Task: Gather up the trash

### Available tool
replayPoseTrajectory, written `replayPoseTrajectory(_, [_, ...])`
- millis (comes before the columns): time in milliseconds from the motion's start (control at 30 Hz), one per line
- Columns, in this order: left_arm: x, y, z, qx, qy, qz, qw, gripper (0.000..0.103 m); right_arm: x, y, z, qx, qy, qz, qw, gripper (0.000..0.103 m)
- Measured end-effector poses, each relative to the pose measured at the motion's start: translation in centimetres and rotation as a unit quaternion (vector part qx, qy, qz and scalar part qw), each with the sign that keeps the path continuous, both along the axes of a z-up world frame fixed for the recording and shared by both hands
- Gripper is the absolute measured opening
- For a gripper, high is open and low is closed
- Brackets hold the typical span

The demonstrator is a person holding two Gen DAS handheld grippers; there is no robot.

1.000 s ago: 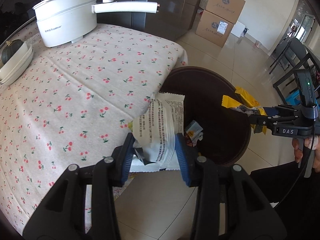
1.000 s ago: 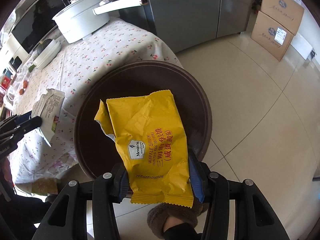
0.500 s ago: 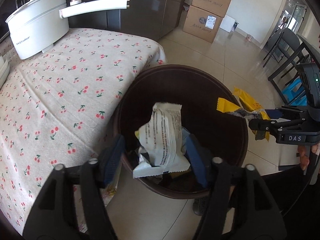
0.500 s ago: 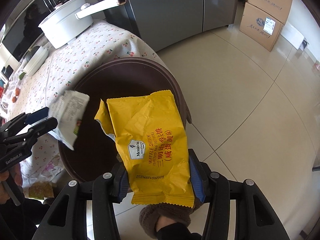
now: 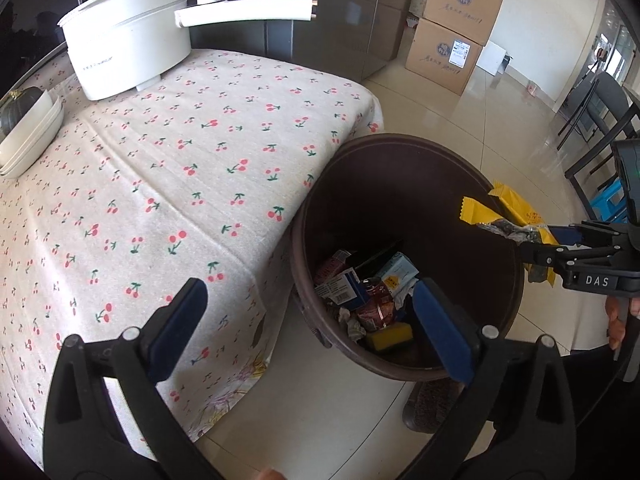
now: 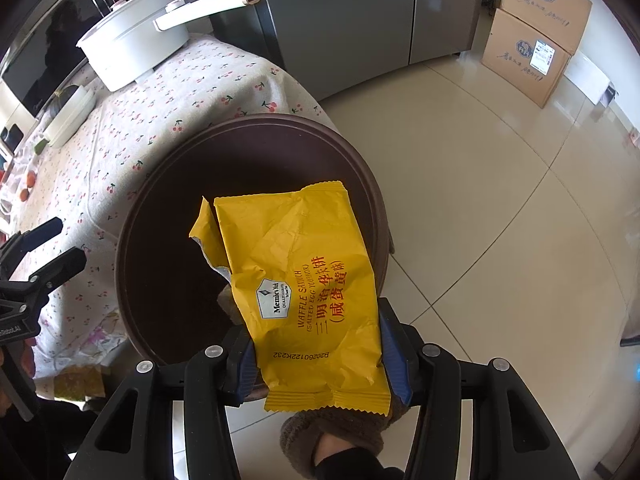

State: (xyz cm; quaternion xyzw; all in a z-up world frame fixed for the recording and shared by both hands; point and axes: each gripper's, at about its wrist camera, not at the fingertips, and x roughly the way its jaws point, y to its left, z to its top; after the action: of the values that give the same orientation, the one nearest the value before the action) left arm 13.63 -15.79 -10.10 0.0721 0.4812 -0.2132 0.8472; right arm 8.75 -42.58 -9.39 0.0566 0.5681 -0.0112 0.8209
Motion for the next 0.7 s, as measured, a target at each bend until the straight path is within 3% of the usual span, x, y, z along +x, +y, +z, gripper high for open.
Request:
replayPoseTrajectory(467, [-1.7, 6.7, 1.4, -0.016, 0.009, 0.06, 0.998, 0.102, 3.2, 5.6, -1.0, -0.029, 0.01, 0.024, 0.999, 0.055])
replayPoseTrajectory(500, [-1.8, 7.1, 1.4, -0.017, 0.01, 0.064, 0.9978, 0.102, 3.5, 5.9, -1.2, -0.033, 0.011, 0.025, 0.999, 0.06])
replayPoseTrajectory(600, [-2.3, 8.6, 1.4, -0.017, 0.01, 0.074, 0.9971, 0.102, 4.2, 7.0, -1.9, -0.041, 0.017, 0.029, 0.999, 0.088])
replayPoseTrajectory(700, [-2.8, 9.8, 1.6, -0.02, 0.008, 0.084, 0.9962, 0.102, 4.4, 8.1, -2.2, -0.056, 0.017, 0.038, 0.998, 0.09])
